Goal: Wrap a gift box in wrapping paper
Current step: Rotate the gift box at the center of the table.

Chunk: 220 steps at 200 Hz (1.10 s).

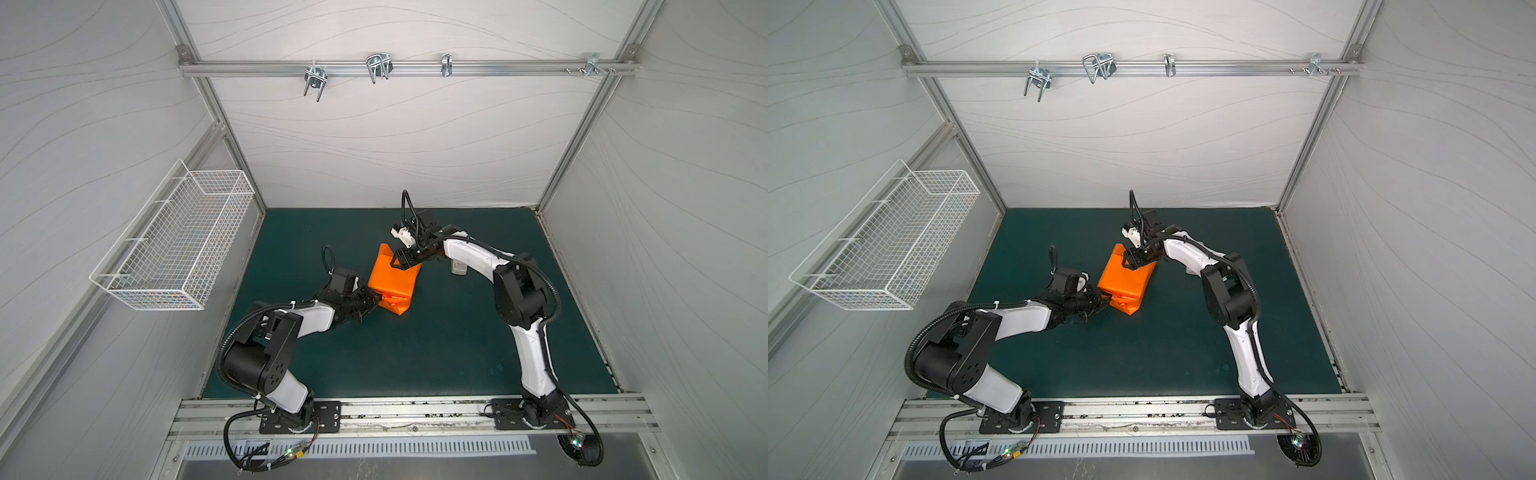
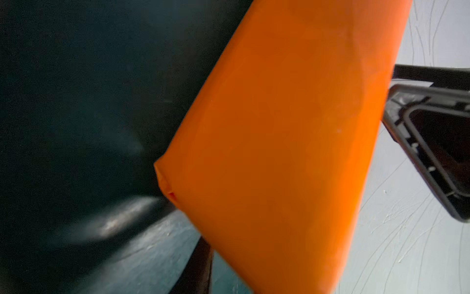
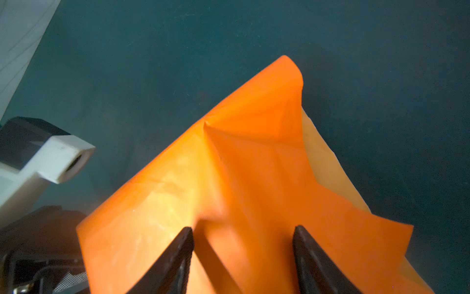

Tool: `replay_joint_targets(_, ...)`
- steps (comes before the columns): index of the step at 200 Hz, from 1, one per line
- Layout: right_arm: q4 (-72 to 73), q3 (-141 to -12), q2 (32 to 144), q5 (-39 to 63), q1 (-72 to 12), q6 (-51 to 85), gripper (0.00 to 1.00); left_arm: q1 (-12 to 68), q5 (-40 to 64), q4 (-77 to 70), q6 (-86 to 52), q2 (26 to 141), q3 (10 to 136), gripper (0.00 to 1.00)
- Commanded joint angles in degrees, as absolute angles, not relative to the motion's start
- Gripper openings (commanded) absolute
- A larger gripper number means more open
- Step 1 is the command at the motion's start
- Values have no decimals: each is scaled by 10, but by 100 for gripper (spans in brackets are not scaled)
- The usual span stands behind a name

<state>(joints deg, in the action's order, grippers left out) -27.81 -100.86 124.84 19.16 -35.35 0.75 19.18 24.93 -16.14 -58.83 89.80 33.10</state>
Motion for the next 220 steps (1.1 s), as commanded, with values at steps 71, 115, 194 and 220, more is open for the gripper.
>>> replay_joint_targets(71,-287,-860,1154,242,-358,65,56,186,255,-194,-606,828,270,28)
replay_joint_targets(115,-279,-818,1125,218,-370,67,58,184,250,-163,-600,779,253,29)
replay_joint_targets(194,-325,-854,1034,31,-379,41,68,183,256,-175,-604,783,250,29)
replay_joint_targets(220,-351,-848,1011,39,-414,10,62,183,253,-171,-603,778,249,29)
